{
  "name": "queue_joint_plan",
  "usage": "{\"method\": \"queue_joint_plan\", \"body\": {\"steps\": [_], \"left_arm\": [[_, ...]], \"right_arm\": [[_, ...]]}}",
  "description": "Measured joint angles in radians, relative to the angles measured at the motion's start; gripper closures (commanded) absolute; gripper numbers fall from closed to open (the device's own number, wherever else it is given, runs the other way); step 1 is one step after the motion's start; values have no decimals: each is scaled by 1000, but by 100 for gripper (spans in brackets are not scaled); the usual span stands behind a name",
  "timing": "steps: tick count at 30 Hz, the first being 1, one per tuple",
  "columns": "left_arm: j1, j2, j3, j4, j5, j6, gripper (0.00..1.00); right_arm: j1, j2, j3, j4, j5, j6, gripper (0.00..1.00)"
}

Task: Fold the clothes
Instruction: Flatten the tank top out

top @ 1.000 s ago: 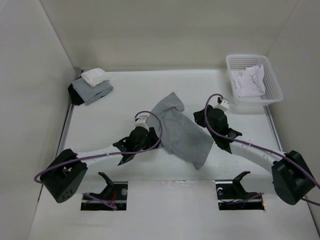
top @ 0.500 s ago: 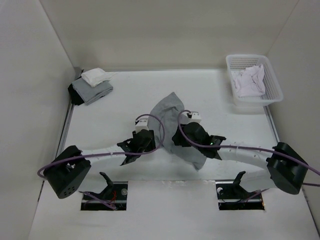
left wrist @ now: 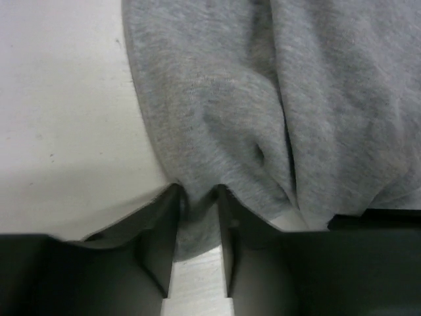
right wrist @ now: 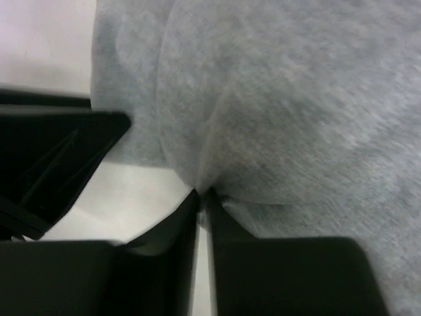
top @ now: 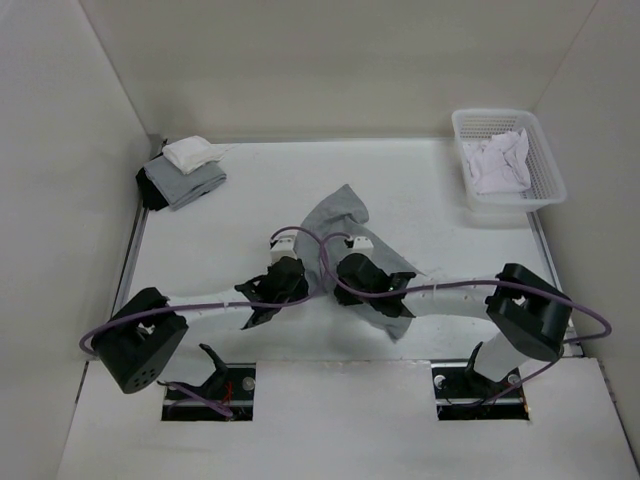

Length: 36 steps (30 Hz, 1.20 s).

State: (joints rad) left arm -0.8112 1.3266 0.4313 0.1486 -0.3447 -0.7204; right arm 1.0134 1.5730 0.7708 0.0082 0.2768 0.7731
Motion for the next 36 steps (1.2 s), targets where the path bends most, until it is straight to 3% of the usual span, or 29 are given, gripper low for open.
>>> {"method": "queue_joint_plan", "body": {"steps": [4, 7, 13, 17, 23, 27, 30, 36], "left_arm": [[32, 17, -9, 43, 57, -2, 98], [65, -34, -24, 35, 84, -1, 100], [144, -401, 23, -72, 105, -2, 100], [179, -588, 169, -151, 114, -1, 100], [213, -766, 445, -216, 122, 13, 100], [213, -818, 550, -217, 136, 19, 100], [214, -795, 580, -216, 140, 29, 100], [227, -620, 582, -193, 134, 41, 100]], "right_arm": [[-12, -31, -1, -2, 34, 4, 100], [-29, -196, -31, -9, 58, -13, 100], [-105, -620, -19, -39, 74, -70, 99], [-157, -758, 80, -130, 63, -126, 99], [-169, -803, 339, -219, -10, -202, 98], [-168, -792, 449, -225, -100, -225, 97], [-188, -761, 487, -224, -156, -240, 96], [-357, -630, 497, -225, -270, -250, 97]]}}
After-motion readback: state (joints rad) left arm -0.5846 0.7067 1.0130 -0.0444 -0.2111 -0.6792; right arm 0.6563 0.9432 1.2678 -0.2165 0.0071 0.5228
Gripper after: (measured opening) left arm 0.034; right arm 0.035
